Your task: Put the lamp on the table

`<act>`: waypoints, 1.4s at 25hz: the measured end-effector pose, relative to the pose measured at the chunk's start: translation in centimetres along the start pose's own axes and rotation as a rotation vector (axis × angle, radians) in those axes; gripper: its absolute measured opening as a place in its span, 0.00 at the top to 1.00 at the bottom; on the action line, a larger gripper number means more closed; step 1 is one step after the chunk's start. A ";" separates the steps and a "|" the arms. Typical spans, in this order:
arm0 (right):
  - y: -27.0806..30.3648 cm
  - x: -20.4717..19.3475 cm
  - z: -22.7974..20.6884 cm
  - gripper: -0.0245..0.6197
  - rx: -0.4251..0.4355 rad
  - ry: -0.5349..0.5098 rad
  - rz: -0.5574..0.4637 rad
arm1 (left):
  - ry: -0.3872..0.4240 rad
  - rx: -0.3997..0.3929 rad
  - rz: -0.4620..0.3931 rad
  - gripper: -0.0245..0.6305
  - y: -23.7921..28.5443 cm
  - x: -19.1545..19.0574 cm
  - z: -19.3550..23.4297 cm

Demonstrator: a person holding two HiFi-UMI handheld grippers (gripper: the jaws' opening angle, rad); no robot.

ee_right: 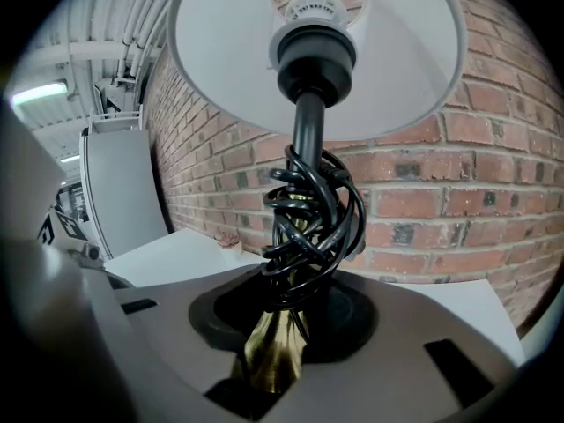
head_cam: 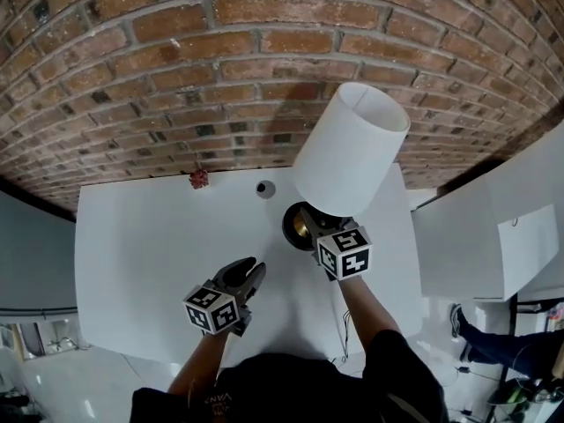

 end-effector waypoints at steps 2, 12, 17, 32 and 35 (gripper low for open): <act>0.5 -0.3 -0.9 0.80 -0.018 0.000 0.000 | 0.021 0.037 -0.011 0.85 -0.5 0.4 0.5; 3.7 -1.1 -3.9 0.80 -0.101 -0.050 -0.002 | 0.107 0.144 0.026 0.96 -1.3 0.4 1.5; 5.4 -1.1 -4.7 0.80 -0.126 -0.079 -0.007 | 0.117 0.179 0.039 0.96 -1.5 0.2 2.3; 8.7 -1.3 -6.7 0.80 -0.176 -0.113 -0.045 | 0.087 0.206 0.065 0.96 -0.8 -0.2 3.7; 9.1 -1.5 -7.0 0.80 -0.171 -0.115 -0.052 | 0.082 0.202 0.075 0.96 -0.3 -0.3 3.8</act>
Point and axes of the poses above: the fingertips, and each gripper's own axes: y forward along the fingers, z to its left, x out of its top, the point moved 6 cm from there along -y, backward along the fingers, and after that the axes turned 2 degrees about z, right-handed, at the moved point
